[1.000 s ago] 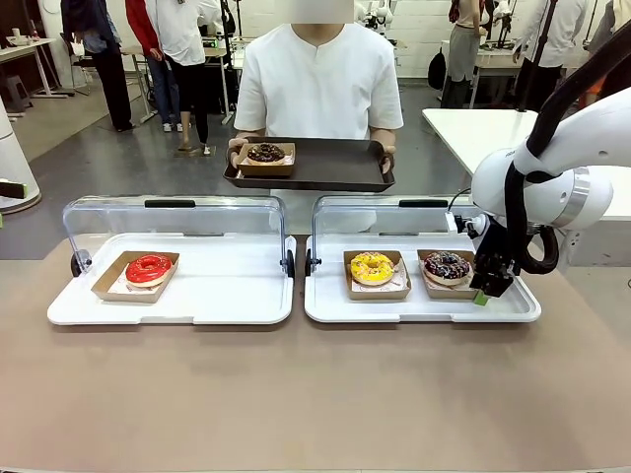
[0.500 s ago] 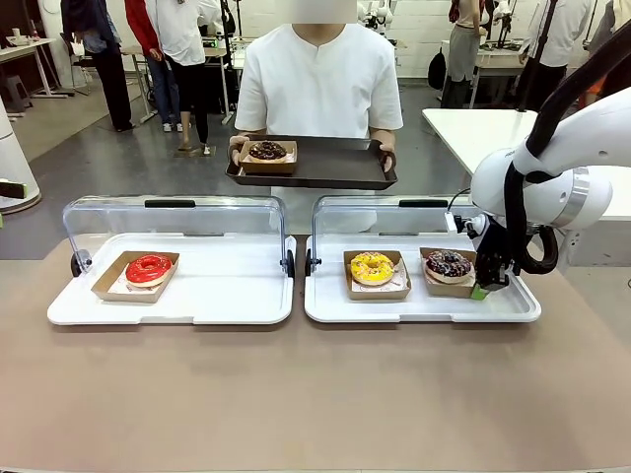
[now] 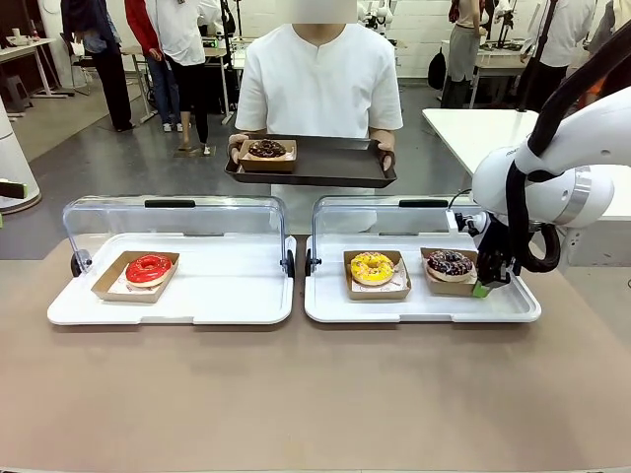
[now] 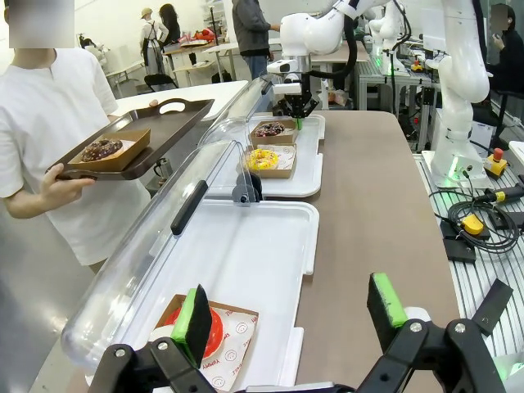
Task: Provide the desired donut to the person.
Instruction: Pick up and lift the Paper togo box containing the Donut pointed at by the person.
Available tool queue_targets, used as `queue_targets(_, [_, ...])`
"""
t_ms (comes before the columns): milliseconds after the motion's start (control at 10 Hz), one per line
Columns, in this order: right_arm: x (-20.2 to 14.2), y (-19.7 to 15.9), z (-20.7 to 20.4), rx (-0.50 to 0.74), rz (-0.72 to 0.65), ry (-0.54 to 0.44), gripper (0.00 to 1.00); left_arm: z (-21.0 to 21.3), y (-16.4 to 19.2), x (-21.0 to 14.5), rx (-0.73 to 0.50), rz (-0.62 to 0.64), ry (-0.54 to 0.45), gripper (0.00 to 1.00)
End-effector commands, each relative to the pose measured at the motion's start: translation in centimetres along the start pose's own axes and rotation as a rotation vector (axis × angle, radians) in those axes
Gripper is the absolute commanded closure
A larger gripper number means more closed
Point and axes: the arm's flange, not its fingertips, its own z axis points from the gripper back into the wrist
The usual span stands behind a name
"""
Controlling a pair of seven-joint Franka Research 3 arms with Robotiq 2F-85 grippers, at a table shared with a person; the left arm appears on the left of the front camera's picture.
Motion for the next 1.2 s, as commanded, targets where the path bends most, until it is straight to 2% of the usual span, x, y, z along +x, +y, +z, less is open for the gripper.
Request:
queue_targets(0, [1.2, 2.3, 1.7, 0.019, -0.007, 0.046, 1.00, 0.2, -0.1, 0.0, 0.001, -0.006, -0.011, 0.00])
queue_targets(500, [3.1, 8.9, 7.0, 0.039, -0.027, 0.178, 1.00, 0.2, -0.1, 0.0, 0.001, -0.006, -0.011, 0.00])
queue_targets(800, [4.0, 13.2, 9.8, 0.030, 0.023, 0.182, 1.00, 0.2, -0.1, 0.0, 0.001, -0.006, -0.011, 0.00])
queue_targets(900, [4.6, 14.5, 11.3, 0.023, -0.032, 0.191, 1.00, 0.2, -0.1, 0.0, 0.001, -0.006, -0.011, 0.00])
queue_targets(1100, [5.8, 16.1, 15.0, 0.008, -0.019, 0.185, 1.00, 0.2, -0.1, 0.0, 0.001, -0.006, -0.011, 0.00])
